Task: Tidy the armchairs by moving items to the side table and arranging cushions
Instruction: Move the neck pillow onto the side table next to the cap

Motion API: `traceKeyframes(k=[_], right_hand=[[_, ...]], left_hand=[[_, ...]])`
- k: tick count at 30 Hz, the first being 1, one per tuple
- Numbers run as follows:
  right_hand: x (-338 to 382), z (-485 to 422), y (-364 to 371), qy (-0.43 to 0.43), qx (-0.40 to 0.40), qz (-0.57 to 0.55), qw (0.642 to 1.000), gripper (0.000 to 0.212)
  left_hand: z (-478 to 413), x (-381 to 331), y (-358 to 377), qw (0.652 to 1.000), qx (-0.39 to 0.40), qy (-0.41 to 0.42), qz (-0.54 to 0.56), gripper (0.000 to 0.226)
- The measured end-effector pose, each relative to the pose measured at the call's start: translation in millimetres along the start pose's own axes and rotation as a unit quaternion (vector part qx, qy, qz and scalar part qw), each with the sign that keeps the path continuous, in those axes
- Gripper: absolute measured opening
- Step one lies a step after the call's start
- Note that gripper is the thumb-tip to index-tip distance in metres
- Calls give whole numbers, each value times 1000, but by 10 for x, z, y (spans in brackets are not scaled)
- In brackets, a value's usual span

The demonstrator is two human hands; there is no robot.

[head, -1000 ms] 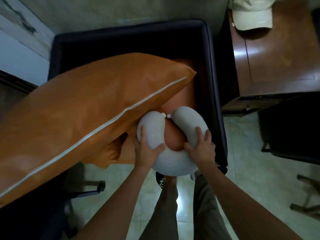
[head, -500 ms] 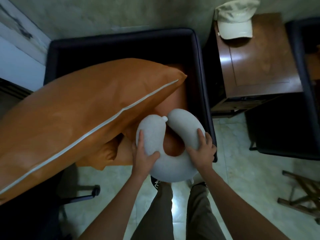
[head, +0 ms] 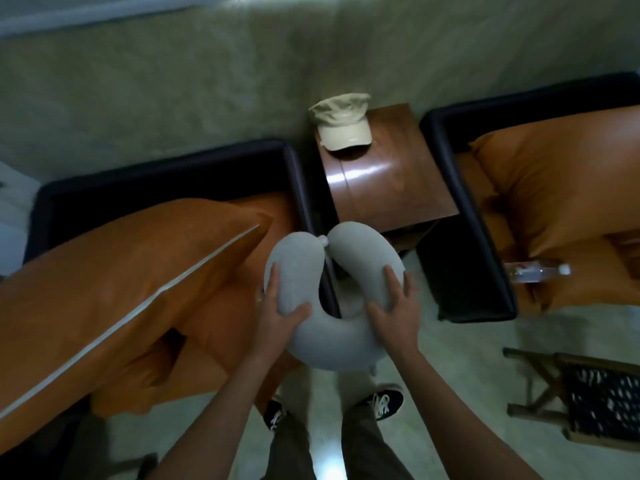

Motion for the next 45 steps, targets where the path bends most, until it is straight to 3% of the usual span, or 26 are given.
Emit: traceKeyframes(k=[7,16,26,31,35,39,45], right_hand=[[-212,-634,-1020,-6,-41,4,999,82],[-338,-1439,-1571,15,-56,3,998,82],[68,-3067,-1528,3,-41,29,999,86],[246,-4013,-1419,-8,-45,42,998,86],[384,-4545,-1256,2,-53,60,997,83],[448,-4972,-982,-8,-51,80,995,83],[201,-5234,-734,14,-13,59,998,81]], left_hand=[[-294,-989,701,999,13,46,-19,106],[-846,-1662,1239,997,40,64,3,104],[-2327,-2230,1391,998,12,55,41,103],[-3220,-2549,1391,995,-24,85,-56,105],[-3871,-2599,1329,987,-70,49,-138,108],[-4326,-2411,1391,995,-37,8,-95,105],[-4499,-2434,1528,999,-15,20,-47,96]])
Point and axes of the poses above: each hand's wrist, its own z-axis away from the middle knuckle, its own y-axis out of the palm, x = y × z, the point moved 4 cm from there along -z, towards the middle knuckle, and after that the axes turned 10 degrees about -z, right-handed, at the moved point
